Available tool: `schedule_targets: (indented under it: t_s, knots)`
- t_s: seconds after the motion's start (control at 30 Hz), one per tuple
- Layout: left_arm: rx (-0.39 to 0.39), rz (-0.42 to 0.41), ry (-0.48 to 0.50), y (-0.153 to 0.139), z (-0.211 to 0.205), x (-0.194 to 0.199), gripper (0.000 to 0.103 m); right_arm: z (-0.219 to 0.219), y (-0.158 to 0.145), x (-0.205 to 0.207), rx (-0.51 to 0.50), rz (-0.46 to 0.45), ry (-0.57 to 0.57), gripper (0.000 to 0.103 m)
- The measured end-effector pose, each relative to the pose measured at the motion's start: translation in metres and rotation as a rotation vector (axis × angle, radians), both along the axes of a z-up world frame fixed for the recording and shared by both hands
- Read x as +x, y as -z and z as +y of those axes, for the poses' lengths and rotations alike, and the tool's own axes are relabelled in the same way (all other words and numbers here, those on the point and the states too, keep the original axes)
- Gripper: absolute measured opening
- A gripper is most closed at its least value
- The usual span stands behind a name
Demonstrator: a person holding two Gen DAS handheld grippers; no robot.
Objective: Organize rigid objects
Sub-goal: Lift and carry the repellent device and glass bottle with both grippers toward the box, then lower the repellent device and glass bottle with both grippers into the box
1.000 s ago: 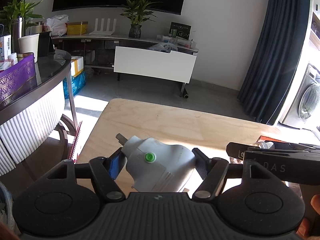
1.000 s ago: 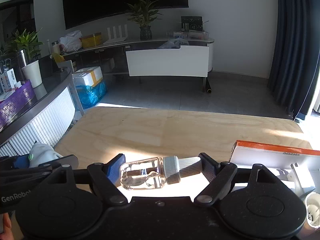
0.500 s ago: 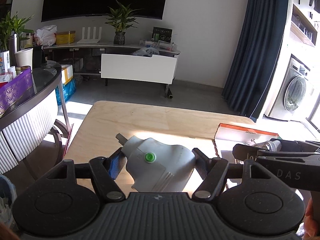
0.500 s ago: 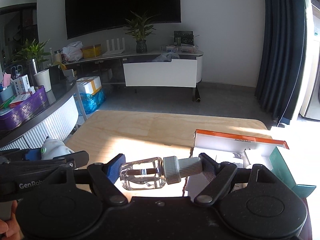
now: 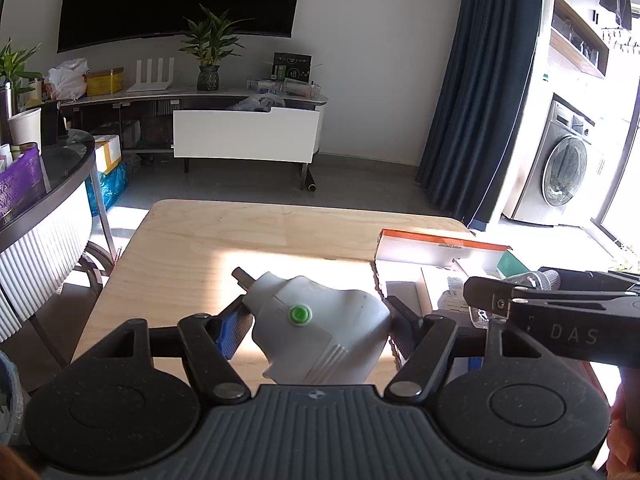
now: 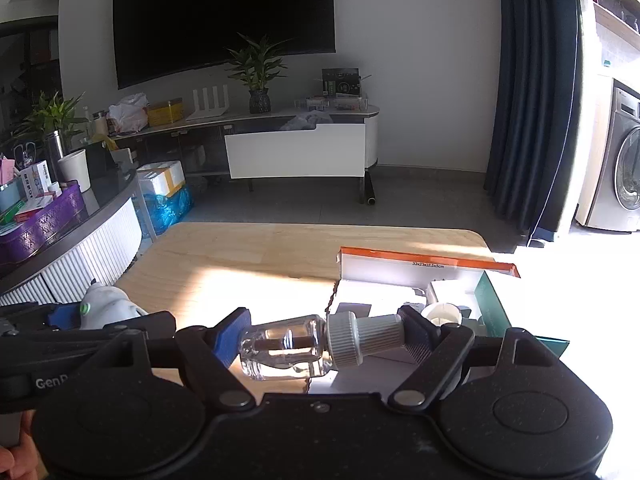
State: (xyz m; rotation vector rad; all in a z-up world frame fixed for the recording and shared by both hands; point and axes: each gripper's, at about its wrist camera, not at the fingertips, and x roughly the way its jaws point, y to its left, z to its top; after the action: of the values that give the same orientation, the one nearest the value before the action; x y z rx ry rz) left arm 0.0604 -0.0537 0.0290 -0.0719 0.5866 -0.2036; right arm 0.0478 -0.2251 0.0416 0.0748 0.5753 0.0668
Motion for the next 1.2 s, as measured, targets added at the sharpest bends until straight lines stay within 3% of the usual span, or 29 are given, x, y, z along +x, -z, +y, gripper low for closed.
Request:
schedule_targets:
  t_s: [1.2]
  knots:
    - [0.027, 0.027, 0.257, 0.012, -0.086, -0.012, 0.072, -0.111, -0.002, -0.042, 0.037, -0.018, 0.198, 0.095]
